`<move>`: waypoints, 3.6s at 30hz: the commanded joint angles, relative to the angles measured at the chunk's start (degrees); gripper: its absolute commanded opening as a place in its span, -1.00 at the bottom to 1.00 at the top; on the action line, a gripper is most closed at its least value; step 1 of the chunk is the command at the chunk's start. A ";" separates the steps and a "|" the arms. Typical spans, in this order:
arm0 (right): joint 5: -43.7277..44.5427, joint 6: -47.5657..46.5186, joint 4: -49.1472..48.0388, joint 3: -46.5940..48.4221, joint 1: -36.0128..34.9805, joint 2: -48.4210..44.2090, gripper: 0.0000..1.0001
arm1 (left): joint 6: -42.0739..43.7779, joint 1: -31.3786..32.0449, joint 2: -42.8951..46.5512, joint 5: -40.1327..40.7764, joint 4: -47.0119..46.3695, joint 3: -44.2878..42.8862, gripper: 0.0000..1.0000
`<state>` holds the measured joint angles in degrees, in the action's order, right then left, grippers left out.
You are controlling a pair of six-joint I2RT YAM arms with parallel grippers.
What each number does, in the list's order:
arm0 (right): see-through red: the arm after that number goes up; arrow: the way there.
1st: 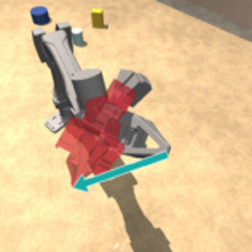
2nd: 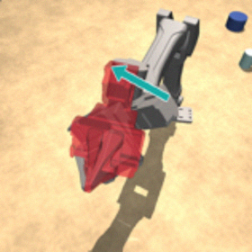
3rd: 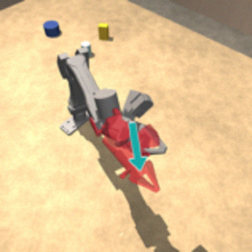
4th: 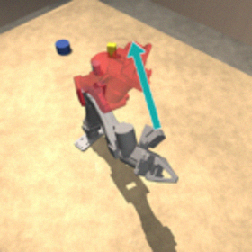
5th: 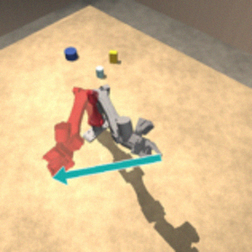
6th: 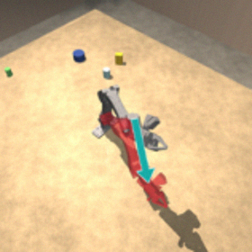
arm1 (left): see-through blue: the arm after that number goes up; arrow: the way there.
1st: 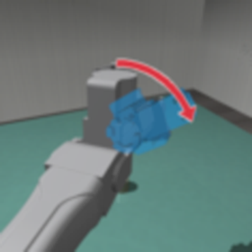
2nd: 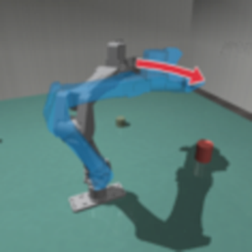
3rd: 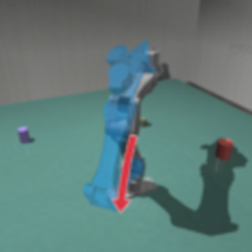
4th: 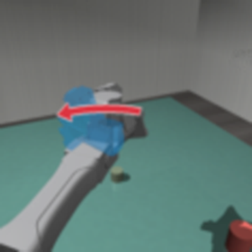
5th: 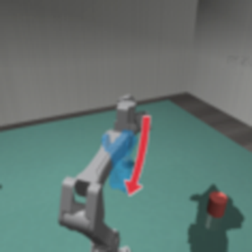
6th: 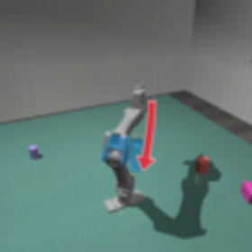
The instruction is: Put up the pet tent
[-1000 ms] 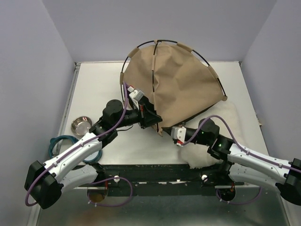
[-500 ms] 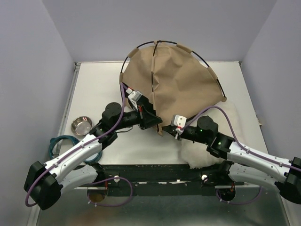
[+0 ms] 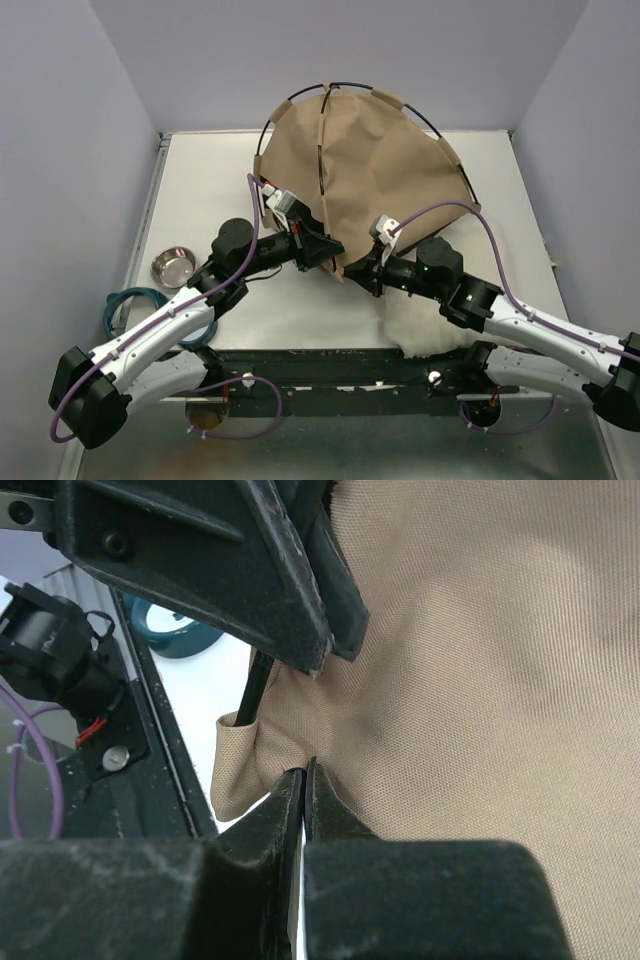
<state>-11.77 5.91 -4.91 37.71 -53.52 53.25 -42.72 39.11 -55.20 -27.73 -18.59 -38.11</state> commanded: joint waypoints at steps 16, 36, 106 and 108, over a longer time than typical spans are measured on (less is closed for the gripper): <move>2.36 18.07 -3.79 5.87 1.39 3.08 -0.99 | -6.85 2.02 -2.46 -0.75 -6.46 0.58 -1.00; -10.30 13.09 2.24 9.13 5.79 0.98 -0.19 | 6.77 0.89 -2.28 1.45 -1.01 -0.73 -1.00; 29.52 21.68 31.92 59.58 24.27 18.53 -0.24 | 34.47 -9.41 -1.66 37.66 22.72 -39.14 0.97; 27.52 20.90 27.77 64.99 22.06 25.45 0.88 | 32.18 -9.76 -2.98 37.39 23.51 -39.85 0.97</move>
<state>13.06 21.50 29.74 97.89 -27.57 69.36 -5.43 30.04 -56.99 8.03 3.11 -75.13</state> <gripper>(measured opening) 0.485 0.987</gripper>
